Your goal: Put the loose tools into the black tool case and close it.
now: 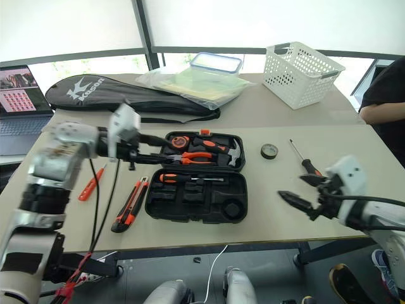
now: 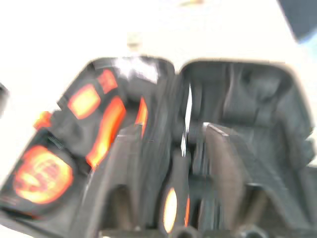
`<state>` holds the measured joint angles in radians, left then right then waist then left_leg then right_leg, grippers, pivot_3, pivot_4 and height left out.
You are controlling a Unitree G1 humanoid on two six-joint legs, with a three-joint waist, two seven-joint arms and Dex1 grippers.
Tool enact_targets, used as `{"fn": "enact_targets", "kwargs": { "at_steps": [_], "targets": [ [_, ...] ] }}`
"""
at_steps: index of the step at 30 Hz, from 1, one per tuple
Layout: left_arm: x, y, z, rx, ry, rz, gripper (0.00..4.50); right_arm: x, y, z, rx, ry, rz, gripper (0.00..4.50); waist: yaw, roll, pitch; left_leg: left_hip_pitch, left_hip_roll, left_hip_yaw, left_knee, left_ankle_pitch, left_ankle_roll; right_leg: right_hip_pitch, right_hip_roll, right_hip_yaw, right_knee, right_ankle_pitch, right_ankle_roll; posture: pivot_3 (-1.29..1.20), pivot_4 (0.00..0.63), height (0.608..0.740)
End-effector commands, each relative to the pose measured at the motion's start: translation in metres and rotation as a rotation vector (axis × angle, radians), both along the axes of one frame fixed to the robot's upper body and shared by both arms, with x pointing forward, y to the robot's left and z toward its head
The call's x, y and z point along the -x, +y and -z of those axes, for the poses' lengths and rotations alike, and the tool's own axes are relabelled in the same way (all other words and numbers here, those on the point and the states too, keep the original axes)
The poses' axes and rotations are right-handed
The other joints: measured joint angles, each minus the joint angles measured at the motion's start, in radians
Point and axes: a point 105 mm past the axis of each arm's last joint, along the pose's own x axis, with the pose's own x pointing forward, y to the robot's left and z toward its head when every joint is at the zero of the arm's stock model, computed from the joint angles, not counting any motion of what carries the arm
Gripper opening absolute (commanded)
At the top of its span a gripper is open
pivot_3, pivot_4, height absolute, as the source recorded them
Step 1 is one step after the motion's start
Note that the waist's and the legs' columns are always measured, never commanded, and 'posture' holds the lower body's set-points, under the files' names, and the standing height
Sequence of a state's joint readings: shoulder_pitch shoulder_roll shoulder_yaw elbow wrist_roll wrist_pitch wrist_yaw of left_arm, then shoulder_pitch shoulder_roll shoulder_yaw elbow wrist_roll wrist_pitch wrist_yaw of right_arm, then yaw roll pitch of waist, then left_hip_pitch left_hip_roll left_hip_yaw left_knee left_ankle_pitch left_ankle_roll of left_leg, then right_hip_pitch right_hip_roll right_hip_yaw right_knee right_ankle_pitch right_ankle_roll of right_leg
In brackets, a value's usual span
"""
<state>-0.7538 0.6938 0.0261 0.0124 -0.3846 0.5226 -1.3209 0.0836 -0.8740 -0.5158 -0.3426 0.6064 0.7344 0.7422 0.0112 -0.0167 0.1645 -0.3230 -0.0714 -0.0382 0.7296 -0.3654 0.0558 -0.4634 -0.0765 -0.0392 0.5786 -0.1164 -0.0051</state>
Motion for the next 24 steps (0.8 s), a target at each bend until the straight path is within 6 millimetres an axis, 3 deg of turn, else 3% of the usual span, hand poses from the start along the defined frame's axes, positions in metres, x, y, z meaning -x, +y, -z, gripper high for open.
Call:
{"fn": "enact_targets", "kwargs": {
  "at_steps": [1,3,8,16,21,24],
  "targets": [
    [0.027,-0.001,-0.017,0.094,0.081,0.048,3.86,-0.002,-0.027,-0.009,0.030,-0.067,0.108,4.50,0.000,0.000,0.000,0.000,0.000,0.000,0.000,0.000,0.000,0.000,0.001,0.000,-0.001,0.000,0.000,0.00,0.150,0.740],
    [0.044,-0.002,-0.015,0.095,0.162,0.087,4.49,-0.007,-0.041,-0.001,0.028,-0.051,0.158,4.50,-0.002,0.000,0.000,0.002,0.000,0.000,0.000,0.000,-0.001,0.001,0.001,0.001,-0.001,0.000,0.000,0.00,0.150,0.740],
    [0.062,-0.004,-0.010,0.087,0.172,0.100,4.49,-0.035,-0.048,0.022,0.047,0.004,0.157,4.50,-0.008,0.000,0.001,0.007,0.000,0.003,-0.001,0.001,-0.002,0.005,0.002,0.004,0.000,-0.001,0.000,0.00,0.150,0.740],
    [0.085,-0.003,-0.005,0.038,0.226,0.156,4.49,-0.089,-0.069,0.044,-0.035,-0.012,0.356,4.50,-0.022,0.000,0.001,0.007,0.000,0.006,-0.002,0.002,-0.004,0.003,0.001,0.013,0.000,0.000,-0.001,0.00,0.150,0.740],
    [0.087,-0.004,-0.004,0.030,0.219,0.147,4.50,-0.099,-0.061,0.048,-0.101,-0.008,0.323,3.17,-0.022,0.001,0.001,0.006,0.000,0.006,-0.004,0.002,-0.004,0.001,0.001,0.013,-0.001,0.000,-0.001,0.00,0.150,0.740],
    [0.086,-0.003,-0.003,0.025,0.215,0.139,4.50,-0.099,-0.054,0.053,-0.076,-0.005,0.277,2.06,-0.024,0.001,0.001,0.005,0.000,0.006,-0.004,0.002,-0.004,0.001,0.001,0.013,-0.001,0.000,-0.001,0.00,0.150,0.740]
  ]
}}
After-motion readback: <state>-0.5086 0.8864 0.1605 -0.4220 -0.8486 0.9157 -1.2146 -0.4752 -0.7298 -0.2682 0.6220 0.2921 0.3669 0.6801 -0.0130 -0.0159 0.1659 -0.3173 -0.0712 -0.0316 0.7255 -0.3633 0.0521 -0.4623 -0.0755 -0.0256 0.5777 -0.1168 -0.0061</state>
